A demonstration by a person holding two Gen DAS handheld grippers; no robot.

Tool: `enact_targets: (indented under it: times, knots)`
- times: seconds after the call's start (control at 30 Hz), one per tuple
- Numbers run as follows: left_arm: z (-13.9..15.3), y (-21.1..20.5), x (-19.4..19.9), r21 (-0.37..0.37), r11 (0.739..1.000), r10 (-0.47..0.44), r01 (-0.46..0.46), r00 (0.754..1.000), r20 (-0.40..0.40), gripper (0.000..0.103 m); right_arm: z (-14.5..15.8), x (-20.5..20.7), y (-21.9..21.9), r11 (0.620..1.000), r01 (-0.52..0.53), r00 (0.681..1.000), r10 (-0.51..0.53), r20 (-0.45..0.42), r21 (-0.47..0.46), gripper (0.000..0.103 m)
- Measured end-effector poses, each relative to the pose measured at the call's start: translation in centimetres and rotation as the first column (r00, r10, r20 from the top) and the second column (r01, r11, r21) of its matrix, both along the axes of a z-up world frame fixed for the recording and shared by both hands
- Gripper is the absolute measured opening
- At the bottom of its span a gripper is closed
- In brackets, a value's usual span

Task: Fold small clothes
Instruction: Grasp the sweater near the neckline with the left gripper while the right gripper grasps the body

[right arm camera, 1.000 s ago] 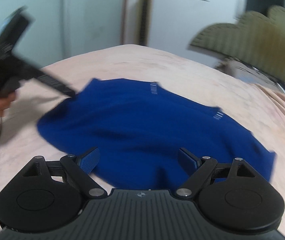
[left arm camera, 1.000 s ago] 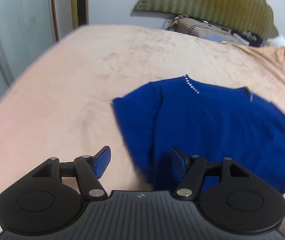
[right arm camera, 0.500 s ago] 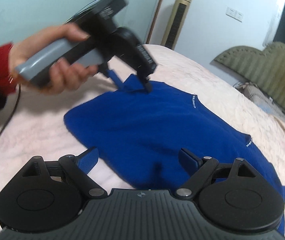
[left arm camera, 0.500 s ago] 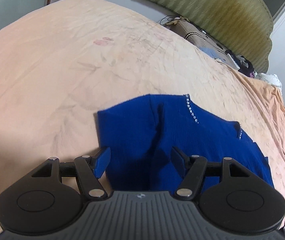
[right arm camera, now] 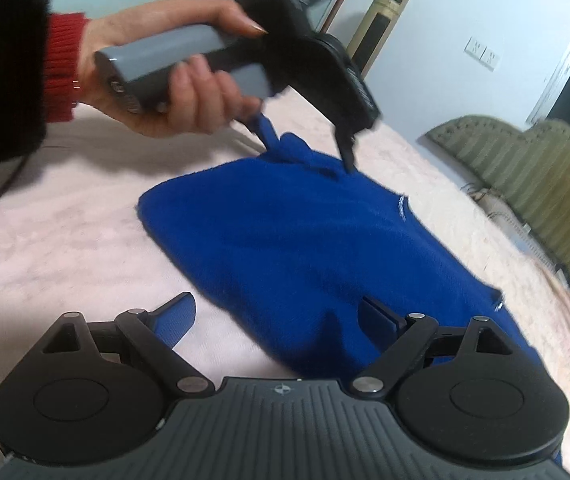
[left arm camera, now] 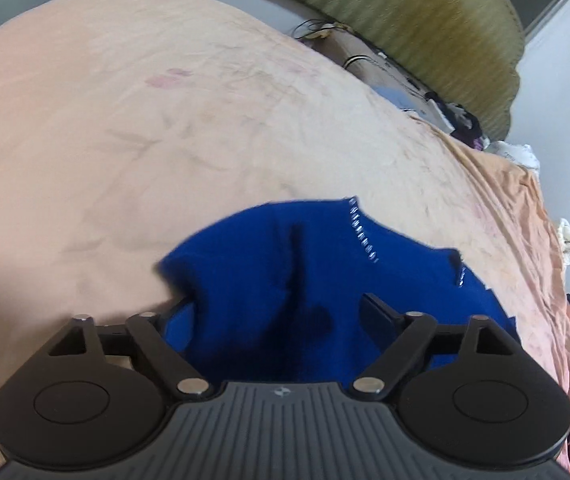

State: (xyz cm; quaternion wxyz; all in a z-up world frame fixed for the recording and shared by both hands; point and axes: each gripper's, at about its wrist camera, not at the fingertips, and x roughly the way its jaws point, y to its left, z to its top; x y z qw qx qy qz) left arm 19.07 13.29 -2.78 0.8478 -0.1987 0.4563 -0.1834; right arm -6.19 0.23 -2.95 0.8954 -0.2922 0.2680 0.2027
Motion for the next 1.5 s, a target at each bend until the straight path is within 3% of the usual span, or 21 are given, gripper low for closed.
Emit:
enact_targets:
  times: [0.1,0.17,0.23,0.27,0.33,0.4,0.47,0.7,0.8,0.87,1.0,1.17,1.37,1.5]
  knots:
    - [-0.4,-0.6,1.2,-0.033,0.999,0.011,-0.011,1.000,0.001,0.085,-0.5,0.3,0.7,1.000,0.003,0.998,-0.002,0.065,-0.029,0.088]
    - [-0.4,-1.1,1.8,-0.044,0.999,0.013,-0.013,1.000,0.000,0.082,-0.9,0.6,1.5,0.999,-0.009,0.995,0.013,0.095,-0.041,0.081]
    - [-0.5,-2.2,2.5,-0.014,1.000,-0.002,0.002,1.000,-0.006,0.057,-1.2,0.8,2.2,0.998,-0.036,0.993,0.042,0.113,-0.060,0.065]
    - [-0.4,-2.8,2.5,0.019,1.000,-0.007,0.007,1.000,-0.004,0.054,-1.4,0.8,2.6,0.996,-0.052,0.991,0.060,0.117,-0.073,0.056]
    - [-0.3,-4.1,2.8,0.094,0.995,-0.024,0.024,1.000,-0.001,0.025,-1.7,0.8,3.2,0.993,-0.082,0.989,0.092,0.119,-0.088,0.040]
    - [-0.3,-4.5,3.0,0.119,0.993,-0.008,0.010,1.000,-0.016,0.017,-1.9,0.7,3.7,0.989,-0.104,0.987,0.115,0.115,-0.102,0.029]
    - [0.1,-4.4,2.9,0.126,0.992,0.020,-0.018,1.000,-0.014,0.013,-2.0,0.7,3.7,0.987,-0.114,0.986,0.126,0.105,-0.114,0.009]
    - [3.2,-4.6,1.1,0.231,0.968,0.071,-0.096,0.991,0.115,0.011,0.3,-0.5,2.2,0.991,-0.131,0.977,0.131,0.167,-0.012,0.006]
    - [4.6,-5.2,0.9,0.322,0.933,0.104,-0.160,0.977,0.184,0.008,1.7,-1.3,1.5,0.987,-0.156,0.971,0.147,0.189,0.032,0.007]
    - [5.1,-6.0,0.9,0.387,0.907,0.089,-0.165,0.974,0.208,0.008,2.1,-1.3,0.8,0.988,-0.145,0.976,0.132,0.175,0.058,0.007]
    - [6.2,-7.2,0.3,0.397,0.909,0.038,-0.123,0.976,0.216,0.008,3.2,-0.5,-1.4,0.980,-0.083,0.993,0.067,0.094,0.181,0.007]
    - [5.8,-5.5,1.4,0.289,0.955,0.043,-0.074,0.993,0.113,0.010,3.5,-1.0,-2.2,0.977,-0.079,0.995,0.064,0.078,0.198,0.007]
    - [2.5,-3.7,2.6,0.170,0.985,0.049,-0.042,0.998,-0.037,0.018,2.9,-1.4,-1.8,0.977,-0.107,0.993,0.097,0.065,0.185,0.007]
    - [1.7,-3.6,2.3,0.119,0.991,0.056,-0.052,0.998,-0.026,0.050,3.0,-0.4,-1.7,0.976,-0.106,0.994,0.096,0.061,0.188,0.007]
